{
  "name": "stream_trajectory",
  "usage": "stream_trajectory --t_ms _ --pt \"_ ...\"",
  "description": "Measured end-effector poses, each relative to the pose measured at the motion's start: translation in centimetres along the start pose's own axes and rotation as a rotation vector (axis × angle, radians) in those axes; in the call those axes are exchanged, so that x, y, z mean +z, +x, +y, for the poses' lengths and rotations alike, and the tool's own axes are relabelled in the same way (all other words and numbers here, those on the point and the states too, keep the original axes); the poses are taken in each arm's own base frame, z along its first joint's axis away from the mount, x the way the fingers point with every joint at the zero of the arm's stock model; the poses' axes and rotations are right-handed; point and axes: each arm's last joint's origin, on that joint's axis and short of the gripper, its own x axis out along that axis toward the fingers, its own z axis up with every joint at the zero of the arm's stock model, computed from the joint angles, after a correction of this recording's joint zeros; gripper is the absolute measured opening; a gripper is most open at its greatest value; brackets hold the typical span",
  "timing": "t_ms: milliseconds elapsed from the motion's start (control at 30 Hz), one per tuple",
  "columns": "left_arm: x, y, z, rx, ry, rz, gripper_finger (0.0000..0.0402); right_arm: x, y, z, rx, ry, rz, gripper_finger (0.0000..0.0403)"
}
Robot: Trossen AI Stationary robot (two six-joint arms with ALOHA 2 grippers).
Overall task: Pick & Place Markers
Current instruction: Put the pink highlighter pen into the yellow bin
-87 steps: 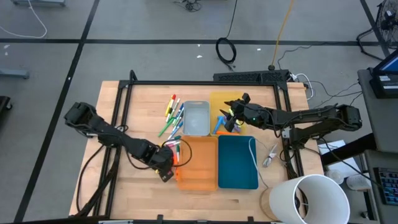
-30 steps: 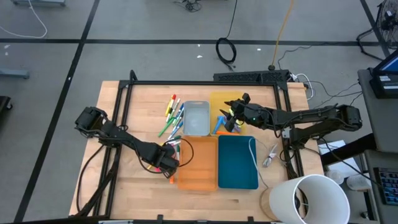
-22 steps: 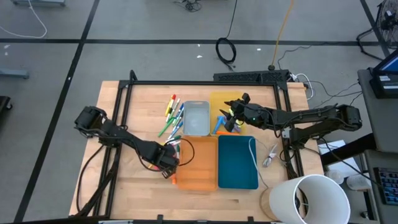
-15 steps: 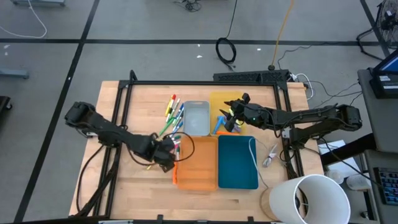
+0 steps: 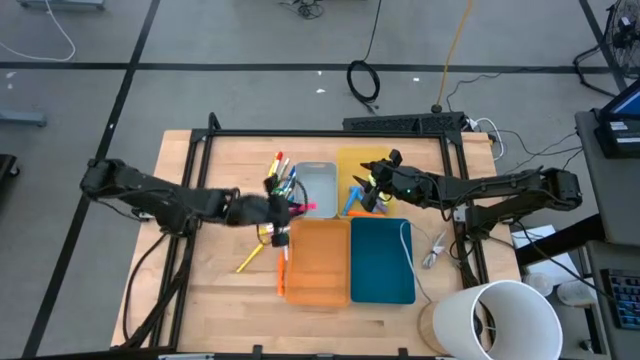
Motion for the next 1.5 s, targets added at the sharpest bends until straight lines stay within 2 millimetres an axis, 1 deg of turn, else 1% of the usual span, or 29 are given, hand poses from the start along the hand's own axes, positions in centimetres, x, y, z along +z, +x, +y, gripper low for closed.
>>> stream_trajectory --t_ms 67,133,200,267,300,367,467,533,633,800,867,967,1133,1300,1400,1500 --pt "-0.4 1.0 1.7 -0.072 -0.015 -0.125 0.0058 0.0 0.0 0.0 0.0 0.0 0.0 0.0187" --pt "-1.3 1.7 3.3 -0.146 -0.047 -0.215 0.0058 0.0 0.1 0.1 0.002 0.004 -0.008 0.0187" --pt "-1.7 2.0 4.4 -0.246 -0.086 -0.326 0.0058 0.0 0.4 0.3 0.032 0.007 -0.013 0.0187" --pt "-2.0 2.2 4.8 -0.312 -0.097 -0.414 0.0058 0.0 0.9 0.7 0.097 0.011 -0.035 0.0187" --pt "-2.2 2.2 4.8 -0.33 -0.096 -0.428 0.0058 0.0 1.3 1.0 0.138 0.008 -0.058 0.0187" --pt "-2.4 2.2 4.8 -0.341 -0.084 -0.451 0.0058 -0.1 2.2 1.7 0.236 -0.018 -0.098 0.0187" --pt "-1.9 1.9 4.9 -0.326 -0.059 -0.504 0.0058 -0.7 3.4 3.1 0.377 -0.073 -0.166 0.0187" --pt "-1.9 2.0 5.0 -0.305 -0.043 -0.504 0.0058 -1.1 3.9 4.0 0.417 -0.109 -0.203 0.0187" --pt "-2.1 2.1 5.7 -0.252 -0.053 -0.496 0.0058 -1.4 4.4 5.1 0.438 -0.138 -0.274 0.0187" --pt "-2.3 2.4 6.4 -0.229 -0.073 -0.487 0.0058 -1.3 4.9 6.3 0.451 -0.136 -0.391 0.0187" --pt "-2.2 2.3 6.4 -0.255 -0.078 -0.503 0.0058 -1.3 5.3 6.6 0.461 -0.137 -0.398 0.0187" --pt "-1.6 2.1 6.5 -0.292 -0.076 -0.549 0.0058 -0.6 6.3 7.0 0.492 -0.139 -0.416 0.0187" --pt "-1.6 2.1 6.5 -0.302 -0.082 -0.543 0.0058 0.5 7.8 7.8 0.552 -0.145 -0.446 0.0187" --pt "-1.7 2.2 6.3 -0.342 -0.084 -0.529 0.0058 0.9 8.6 8.3 0.559 -0.175 -0.42 0.0187" --pt "-1.9 2.2 6.2 -0.35 -0.092 -0.507 0.0058 1.0 8.6 8.4 0.558 -0.176 -0.42 0.0173" --pt "-1.9 2.3 6.2 -0.356 -0.094 -0.501 0.0058 1.0 8.7 8.4 0.555 -0.192 -0.42 0.0135"
